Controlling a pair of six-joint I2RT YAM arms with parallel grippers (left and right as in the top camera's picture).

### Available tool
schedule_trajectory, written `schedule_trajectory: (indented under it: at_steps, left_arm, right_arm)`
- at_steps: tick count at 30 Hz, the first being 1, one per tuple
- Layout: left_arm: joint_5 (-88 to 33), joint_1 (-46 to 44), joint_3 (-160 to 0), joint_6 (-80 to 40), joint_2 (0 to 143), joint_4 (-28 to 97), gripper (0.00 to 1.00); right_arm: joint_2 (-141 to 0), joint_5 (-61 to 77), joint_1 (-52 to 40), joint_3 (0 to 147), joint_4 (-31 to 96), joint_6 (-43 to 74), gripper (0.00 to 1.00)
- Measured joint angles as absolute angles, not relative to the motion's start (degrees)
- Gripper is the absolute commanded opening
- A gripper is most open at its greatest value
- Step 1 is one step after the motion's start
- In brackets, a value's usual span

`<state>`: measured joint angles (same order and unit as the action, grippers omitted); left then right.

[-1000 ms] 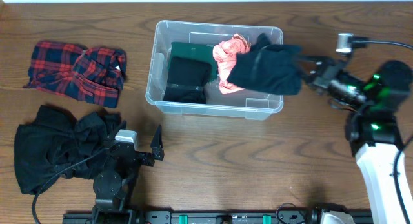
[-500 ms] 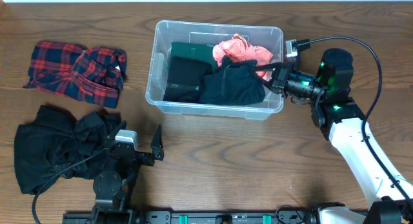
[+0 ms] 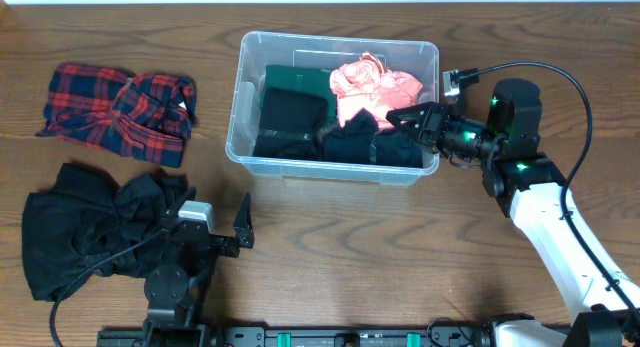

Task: Pack container
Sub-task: 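Carry the black socks left and drop them into the container, then withdraw the right gripper to the right side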

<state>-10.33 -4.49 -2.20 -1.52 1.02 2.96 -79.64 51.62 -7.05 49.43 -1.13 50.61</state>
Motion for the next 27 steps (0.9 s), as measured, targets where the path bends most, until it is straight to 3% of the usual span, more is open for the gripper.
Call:
schedule_trajectory:
  at_steps: [7, 9, 16, 21, 27]
  left_arm:
    - [-10.3, -4.5, -2.2, -1.5, 1.0, 3.0, 0.98]
    - [-10.3, -4.5, -2.2, -1.5, 1.0, 2.9, 0.98]
    - [-10.3, -4.5, -2.2, -1.5, 1.0, 2.9, 0.98]
    - [-10.3, -4.5, -2.2, -1.5, 1.0, 2.9, 0.98]
    - [-10.3, -4.5, -2.2, -1.5, 1.0, 2.9, 0.98]
  right_arm:
    - [-79.7, 51.6, -6.9, 50.4, -2.1, 48.4, 0.65]
    - [-79.7, 51.9, -6.8, 52.6, -0.3, 47.1, 0.76]
    - [-79.6, 49.4, -1.3, 68.4, 20.1, 36.4, 0.99]
    - [-79.6, 31.5, 3.9, 73.0, 32.7, 25.8, 0.99]
    - [-80.8, 4.6, 4.3, 73.0, 34.5, 16.0, 0.99]
